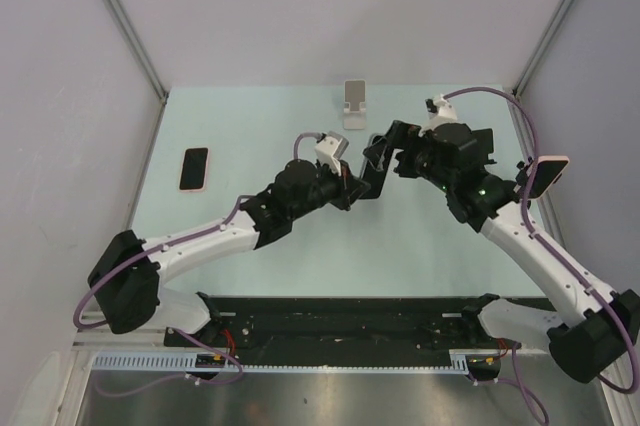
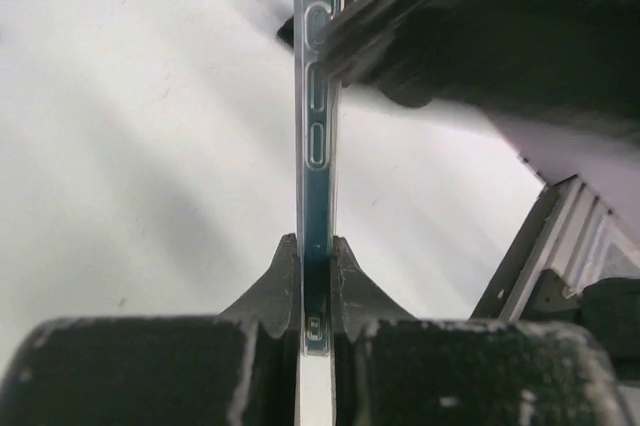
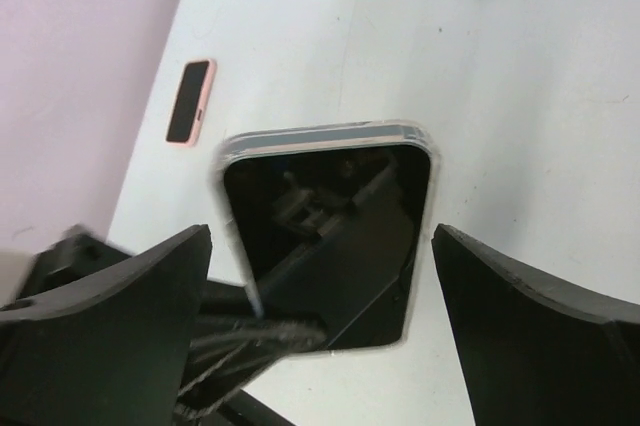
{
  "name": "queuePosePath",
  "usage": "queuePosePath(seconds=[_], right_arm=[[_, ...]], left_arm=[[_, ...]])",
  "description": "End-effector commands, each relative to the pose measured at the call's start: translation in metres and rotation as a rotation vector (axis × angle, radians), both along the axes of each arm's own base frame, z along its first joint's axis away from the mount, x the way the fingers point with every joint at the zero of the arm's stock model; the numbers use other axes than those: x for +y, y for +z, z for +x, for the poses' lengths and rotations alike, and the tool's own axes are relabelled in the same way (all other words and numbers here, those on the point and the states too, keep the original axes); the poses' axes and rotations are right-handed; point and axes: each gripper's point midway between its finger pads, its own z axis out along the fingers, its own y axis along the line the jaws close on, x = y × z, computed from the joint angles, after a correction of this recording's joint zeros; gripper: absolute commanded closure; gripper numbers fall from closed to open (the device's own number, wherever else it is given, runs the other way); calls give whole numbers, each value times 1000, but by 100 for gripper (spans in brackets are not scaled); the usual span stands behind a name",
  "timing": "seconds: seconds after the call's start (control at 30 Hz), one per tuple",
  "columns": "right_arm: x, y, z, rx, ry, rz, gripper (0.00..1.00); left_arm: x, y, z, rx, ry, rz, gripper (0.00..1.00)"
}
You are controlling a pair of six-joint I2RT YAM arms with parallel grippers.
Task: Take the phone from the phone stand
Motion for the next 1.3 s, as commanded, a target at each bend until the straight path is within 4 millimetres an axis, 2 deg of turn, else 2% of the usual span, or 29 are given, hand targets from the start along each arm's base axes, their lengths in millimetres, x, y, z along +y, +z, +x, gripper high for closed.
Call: queuePosePath(seconds=[0.0, 0.07, 0.1, 0.17, 0.2, 0.23, 0.27, 0.3, 0.37, 0.4, 0.43, 0.47, 0.5, 0.53, 0.57, 0.6, 0.63, 0.67, 0.73, 0.77, 0.8, 0.87, 0.9, 1.07, 1.23, 1.27], right_arm=[[-20, 50, -9, -157, -24, 57, 0], [-29, 54, -17, -185, -28, 39, 0], [-31, 50, -19, -182, -29, 28, 0], [-46, 54, -25, -213, -65, 14, 0], [-51, 53, -27, -221, -80, 7, 0], [-56, 46, -28, -214, -92, -6, 0], [-62, 48, -33, -235, -99, -15, 0], [-66, 45, -34, -239, -108, -26, 0], [-74, 40, -37, -245, -123, -41, 0], [-76, 39, -38, -250, -121, -51, 0], [-77, 38, -39, -252, -115, -59, 0], [-79, 37, -39, -255, -116, -65, 0], [-80, 38, -41, -268, -109, -74, 0], [-81, 39, -42, -277, -111, -78, 0], [-82, 38, -42, -278, -109, -84, 0], [-84, 40, -43, -294, -110, -92, 1], [-84, 41, -44, -300, -108, -93, 0], [-84, 39, -45, -301, -105, -99, 1], [-87, 42, -47, -317, -111, -102, 1], [-89, 41, -47, -319, -120, -105, 1], [-90, 38, -47, -318, -125, -111, 1], [-91, 38, -47, -325, -129, -115, 1], [-91, 37, -48, -325, -125, -118, 1], [-91, 32, -46, -320, -123, -138, 1], [-89, 26, -42, -308, -117, -143, 1], [-88, 27, -42, -308, -112, -142, 2]], left_arm=[[32, -1, 10, -1, 49, -3, 100], [47, -17, 11, 31, 62, 23, 100], [61, -21, 16, 52, 82, 29, 99], [79, -36, 19, 91, 103, 55, 100], [97, -47, 26, 125, 144, 82, 100], [106, -46, 26, 136, 148, 83, 100], [115, -49, 29, 150, 162, 95, 100], [135, -54, 37, 179, 200, 110, 100], [149, -51, 41, 205, 194, 90, 100], [173, -59, 49, 256, 246, 106, 100], [180, -52, 54, 257, 248, 100, 100], [190, -57, 60, 281, 269, 119, 100], [212, -65, 65, 311, 312, 161, 100], [220, -58, 75, 303, 330, 176, 100], [239, -69, 84, 344, 373, 203, 100], [250, -78, 85, 378, 372, 247, 100], [259, -72, 94, 375, 390, 257, 100], [277, -84, 101, 418, 423, 269, 100], [295, -87, 110, 431, 450, 287, 100], [313, -92, 115, 450, 491, 287, 100], [319, -104, 119, 483, 494, 292, 100], [334, -110, 127, 508, 512, 289, 99], [338, -123, 129, 540, 504, 299, 100], [365, -133, 144, 581, 529, 298, 99], [375, -140, 158, 600, 522, 286, 97], [378, -147, 159, 620, 516, 282, 97]])
